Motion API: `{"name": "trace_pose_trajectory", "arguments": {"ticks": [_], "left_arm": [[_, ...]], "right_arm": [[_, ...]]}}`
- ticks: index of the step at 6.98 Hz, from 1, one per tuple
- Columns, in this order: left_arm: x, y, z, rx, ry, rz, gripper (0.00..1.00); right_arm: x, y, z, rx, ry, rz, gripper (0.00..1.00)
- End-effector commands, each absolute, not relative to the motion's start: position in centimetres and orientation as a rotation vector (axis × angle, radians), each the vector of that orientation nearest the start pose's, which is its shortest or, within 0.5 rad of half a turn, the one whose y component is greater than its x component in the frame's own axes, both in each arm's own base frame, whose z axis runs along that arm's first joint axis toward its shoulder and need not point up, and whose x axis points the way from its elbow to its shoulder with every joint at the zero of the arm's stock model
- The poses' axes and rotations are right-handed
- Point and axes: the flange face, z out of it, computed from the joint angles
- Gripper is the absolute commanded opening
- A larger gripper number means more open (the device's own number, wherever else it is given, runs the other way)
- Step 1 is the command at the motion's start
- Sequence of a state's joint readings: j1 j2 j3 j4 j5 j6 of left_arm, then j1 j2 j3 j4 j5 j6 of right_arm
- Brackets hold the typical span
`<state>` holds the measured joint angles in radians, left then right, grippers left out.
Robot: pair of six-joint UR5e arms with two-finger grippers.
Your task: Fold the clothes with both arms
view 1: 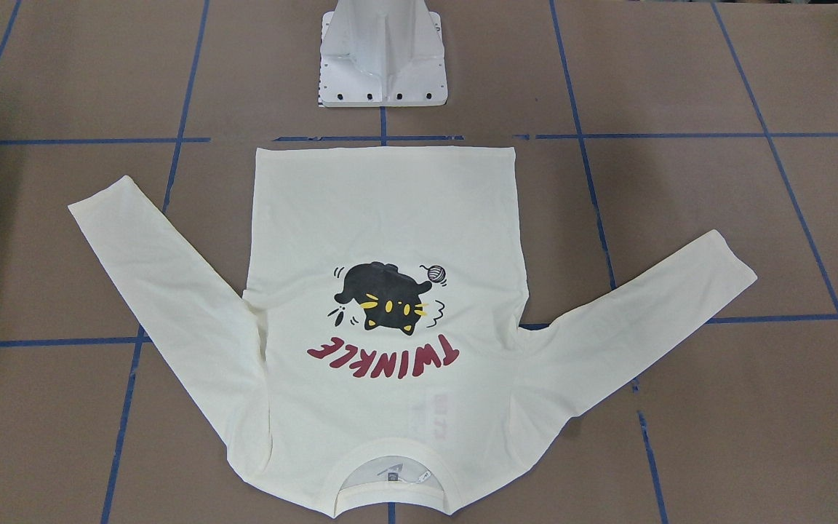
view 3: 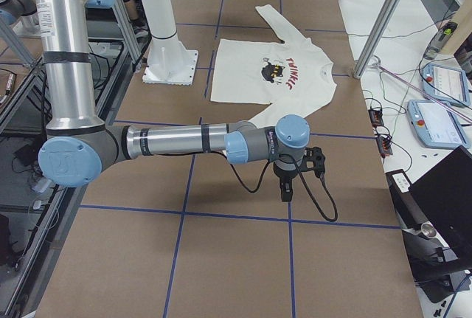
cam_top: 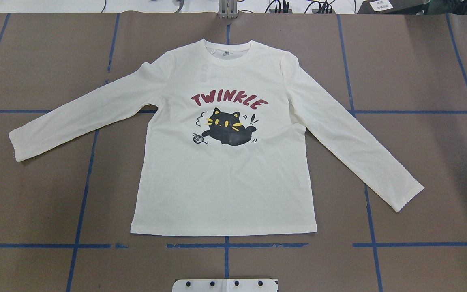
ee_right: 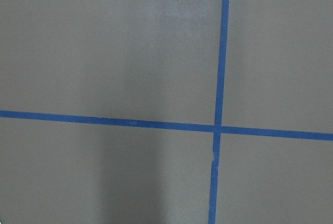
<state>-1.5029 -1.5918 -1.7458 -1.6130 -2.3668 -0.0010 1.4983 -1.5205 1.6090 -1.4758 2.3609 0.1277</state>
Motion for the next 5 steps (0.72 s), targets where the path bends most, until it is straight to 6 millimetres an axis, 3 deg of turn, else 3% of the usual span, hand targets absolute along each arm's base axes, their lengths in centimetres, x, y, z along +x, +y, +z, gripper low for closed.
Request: {"name": "trace_pose_trajectory", "arguments": {"ticks": [1,2,3,4,5], "left_arm": [[-2.8,-50.9,53.9,0.209,0.802,0.162,1.00],[-2.8,-51.0,53.7,0.206,0.793,0.157,1.00],[-3.0,-50.2,55.3,0.188,0.764,0.147,1.00],[-3.2,-50.3,54.9,0.195,0.754,0.141,1.00],[-3.0,-50.9,54.1,0.236,0.764,0.146,1.00]], "right_arm": [[2.5,-51.8,60.6,0.088,-0.802,-0.017,1.00],[2.4,-52.0,60.5,0.087,-0.803,-0.015,1.00],[2.3,-52.0,60.5,0.084,-0.804,-0.013,1.00],[0.8,-52.1,59.8,0.085,-0.812,-0.041,1.00],[-3.1,-52.0,58.2,0.116,-0.827,-0.115,1.00]]}}
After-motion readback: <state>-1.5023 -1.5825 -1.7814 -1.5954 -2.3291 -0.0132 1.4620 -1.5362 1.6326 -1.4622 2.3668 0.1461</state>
